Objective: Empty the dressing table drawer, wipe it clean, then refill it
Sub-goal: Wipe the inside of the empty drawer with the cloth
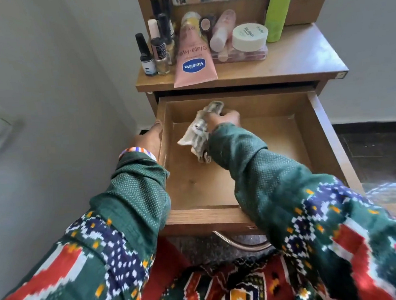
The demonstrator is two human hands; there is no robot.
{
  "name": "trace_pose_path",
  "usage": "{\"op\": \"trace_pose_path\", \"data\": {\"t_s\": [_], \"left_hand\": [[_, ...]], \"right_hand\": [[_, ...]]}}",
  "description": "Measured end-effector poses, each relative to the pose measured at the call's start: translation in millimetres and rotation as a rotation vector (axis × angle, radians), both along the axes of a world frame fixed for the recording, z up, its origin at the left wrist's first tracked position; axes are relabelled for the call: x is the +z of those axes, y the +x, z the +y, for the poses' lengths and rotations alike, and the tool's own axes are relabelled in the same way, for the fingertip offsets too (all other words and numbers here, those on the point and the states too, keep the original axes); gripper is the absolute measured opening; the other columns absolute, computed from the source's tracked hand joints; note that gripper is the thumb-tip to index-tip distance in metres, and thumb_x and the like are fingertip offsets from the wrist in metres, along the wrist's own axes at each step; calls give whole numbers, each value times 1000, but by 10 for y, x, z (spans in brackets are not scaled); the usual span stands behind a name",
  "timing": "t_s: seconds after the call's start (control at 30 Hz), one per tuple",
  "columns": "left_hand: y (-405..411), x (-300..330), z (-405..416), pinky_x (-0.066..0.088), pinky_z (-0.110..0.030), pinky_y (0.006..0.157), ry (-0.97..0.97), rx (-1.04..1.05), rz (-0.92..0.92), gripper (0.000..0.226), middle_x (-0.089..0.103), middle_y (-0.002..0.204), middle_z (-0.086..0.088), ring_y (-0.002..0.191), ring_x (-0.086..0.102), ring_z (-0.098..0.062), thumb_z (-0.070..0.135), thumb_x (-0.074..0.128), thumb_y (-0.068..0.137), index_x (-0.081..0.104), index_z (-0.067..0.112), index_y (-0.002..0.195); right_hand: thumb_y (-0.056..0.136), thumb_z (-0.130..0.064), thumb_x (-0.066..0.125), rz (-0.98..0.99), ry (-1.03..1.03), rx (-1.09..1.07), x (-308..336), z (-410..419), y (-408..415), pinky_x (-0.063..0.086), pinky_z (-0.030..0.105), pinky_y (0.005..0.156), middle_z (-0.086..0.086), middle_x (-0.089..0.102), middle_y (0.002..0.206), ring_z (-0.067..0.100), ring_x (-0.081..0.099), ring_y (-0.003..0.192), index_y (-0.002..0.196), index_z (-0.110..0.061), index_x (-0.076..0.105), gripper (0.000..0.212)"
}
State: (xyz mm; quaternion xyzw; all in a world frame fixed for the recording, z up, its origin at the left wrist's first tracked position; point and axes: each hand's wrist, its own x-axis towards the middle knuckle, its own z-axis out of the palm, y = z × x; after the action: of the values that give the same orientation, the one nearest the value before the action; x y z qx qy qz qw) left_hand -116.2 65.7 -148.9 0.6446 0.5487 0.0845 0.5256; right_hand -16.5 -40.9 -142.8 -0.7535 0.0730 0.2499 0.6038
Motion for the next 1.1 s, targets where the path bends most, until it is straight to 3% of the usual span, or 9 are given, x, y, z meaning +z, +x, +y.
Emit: {"op": "trace_pose_path", "data": {"t_s": [0.33,0.43,0.5,0.6,0.67,0.77,0.93,1.03,1.1], "left_hand": [[4,13,-2,39,-39,108,-56,20,-53,77,60,128,-8,116,57,-30,66,56,71,60,8,121],[1,-46,50,38,-39,108,-51,1,-66,86,61,127,-7,114,58,-29,72,54,60,62,11,120],[29,-136,105,39,-41,108,-78,-32,-90,89,63,124,-9,112,59,-29,73,53,53,64,12,117],[75,-385,258,41,-47,104,-109,-61,-27,104,65,120,-13,109,61,-35,80,55,35,65,15,116],[127,-560,404,43,-50,100,-114,-43,22,110,67,115,-13,105,63,-38,84,52,23,67,19,110],[161,-638,506,44,-49,101,-132,-23,-13,108,67,118,-13,107,63,-37,82,55,23,68,17,108],[-14,92,-99,40,-30,103,-81,-30,-88,55,63,120,-8,98,58,-24,57,55,78,67,7,98],[-8,147,-163,42,-22,82,-82,-52,-104,38,59,100,-5,82,54,-21,44,48,92,60,8,86],[-8,143,-154,45,-27,92,-80,-50,-102,40,64,97,-7,86,57,-24,47,48,91,59,11,77]], "right_hand": [[90,-17,55,-501,-567,895,-22,372,-141,43,33,98,14,58,126,29,55,116,129,-9,51,40],[83,-17,64,-500,-512,989,45,182,-106,46,20,71,4,60,95,17,58,87,106,-16,61,23],[79,-10,69,-370,-383,1163,83,-27,-186,42,7,50,-9,64,73,4,57,60,113,-18,66,35],[73,-3,73,-219,-279,1453,76,-196,-376,45,16,53,-12,68,62,2,53,48,111,-11,69,39],[71,-1,73,-260,-280,1437,55,-158,-416,42,15,50,-14,65,52,0,50,42,107,-14,71,38],[75,1,66,-277,-235,1121,80,-86,-353,45,11,46,-13,63,50,-3,53,41,107,-17,69,36],[80,3,65,-39,131,404,20,43,-150,53,19,62,-1,58,68,7,57,52,111,-4,64,32],[77,-2,69,-41,106,561,-17,61,-132,53,25,72,-1,62,70,12,57,60,112,-6,66,36],[75,-8,73,-105,-63,803,-7,-42,-149,52,19,59,-6,64,60,7,58,52,100,-15,71,26]]}}
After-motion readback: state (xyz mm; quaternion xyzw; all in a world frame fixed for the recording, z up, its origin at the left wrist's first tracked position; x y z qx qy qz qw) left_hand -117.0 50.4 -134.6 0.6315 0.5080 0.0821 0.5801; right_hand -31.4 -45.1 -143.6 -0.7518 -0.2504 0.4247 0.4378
